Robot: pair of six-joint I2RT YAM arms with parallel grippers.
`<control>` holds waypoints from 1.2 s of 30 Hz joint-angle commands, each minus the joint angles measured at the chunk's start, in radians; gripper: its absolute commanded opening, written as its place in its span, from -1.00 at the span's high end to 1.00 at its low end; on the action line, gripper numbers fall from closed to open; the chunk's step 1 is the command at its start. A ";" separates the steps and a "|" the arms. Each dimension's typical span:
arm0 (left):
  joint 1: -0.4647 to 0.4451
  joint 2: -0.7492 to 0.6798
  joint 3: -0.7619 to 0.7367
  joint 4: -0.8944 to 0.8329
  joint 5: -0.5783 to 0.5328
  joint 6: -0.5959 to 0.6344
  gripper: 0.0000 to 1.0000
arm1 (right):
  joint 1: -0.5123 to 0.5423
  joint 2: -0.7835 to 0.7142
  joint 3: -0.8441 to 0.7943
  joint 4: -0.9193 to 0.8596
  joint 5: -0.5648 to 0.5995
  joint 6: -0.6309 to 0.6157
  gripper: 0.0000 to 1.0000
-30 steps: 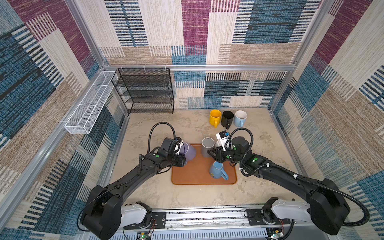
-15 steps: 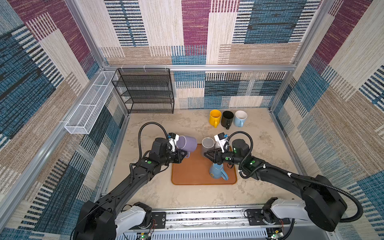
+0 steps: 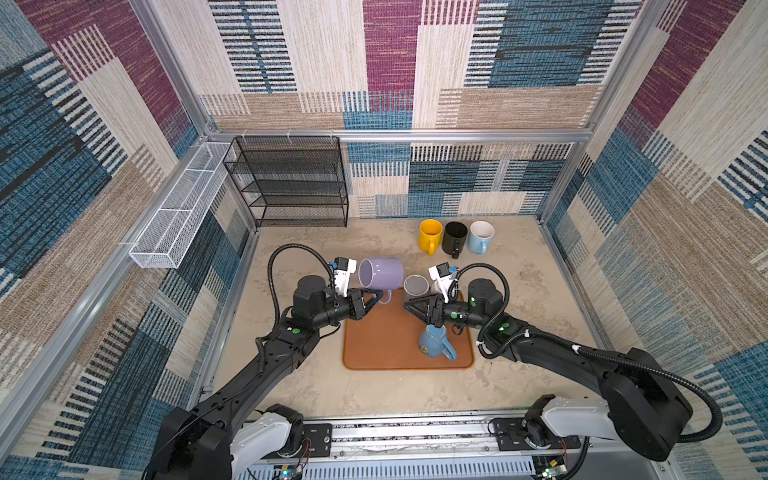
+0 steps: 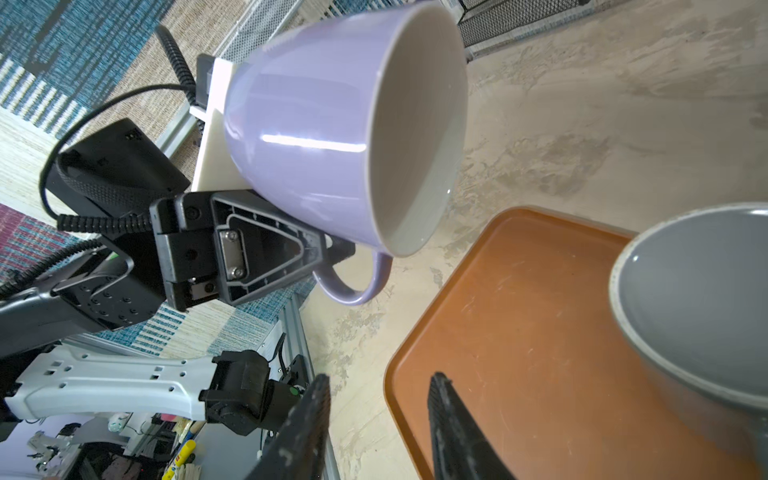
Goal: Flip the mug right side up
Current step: 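Lift and tilt the lavender mug with the left gripper toward the right gripper, then grasp the lavender mug with the right gripper while the left gripper holds it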
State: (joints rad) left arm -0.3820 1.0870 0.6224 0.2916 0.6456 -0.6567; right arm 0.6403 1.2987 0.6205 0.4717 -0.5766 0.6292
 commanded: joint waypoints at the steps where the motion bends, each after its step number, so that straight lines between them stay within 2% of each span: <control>1: 0.004 -0.007 -0.005 0.214 0.073 -0.045 1.00 | 0.004 0.009 0.019 0.096 -0.031 0.035 0.11; 9: 0.003 -0.010 -0.021 0.362 0.131 -0.097 1.00 | 0.005 0.038 0.054 0.180 -0.050 0.067 0.01; 23: 0.005 -0.019 -0.033 0.438 0.181 -0.120 1.00 | 0.022 0.072 0.111 0.266 -0.067 0.102 -0.01; 36: 0.004 -0.016 -0.062 0.565 0.203 -0.168 1.00 | 0.052 0.093 0.147 0.355 -0.087 0.146 0.26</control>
State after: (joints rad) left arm -0.3798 1.0725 0.5625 0.7269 0.8207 -0.8093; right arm 0.6857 1.3907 0.7532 0.7444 -0.6380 0.7567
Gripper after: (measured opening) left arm 0.154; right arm 0.378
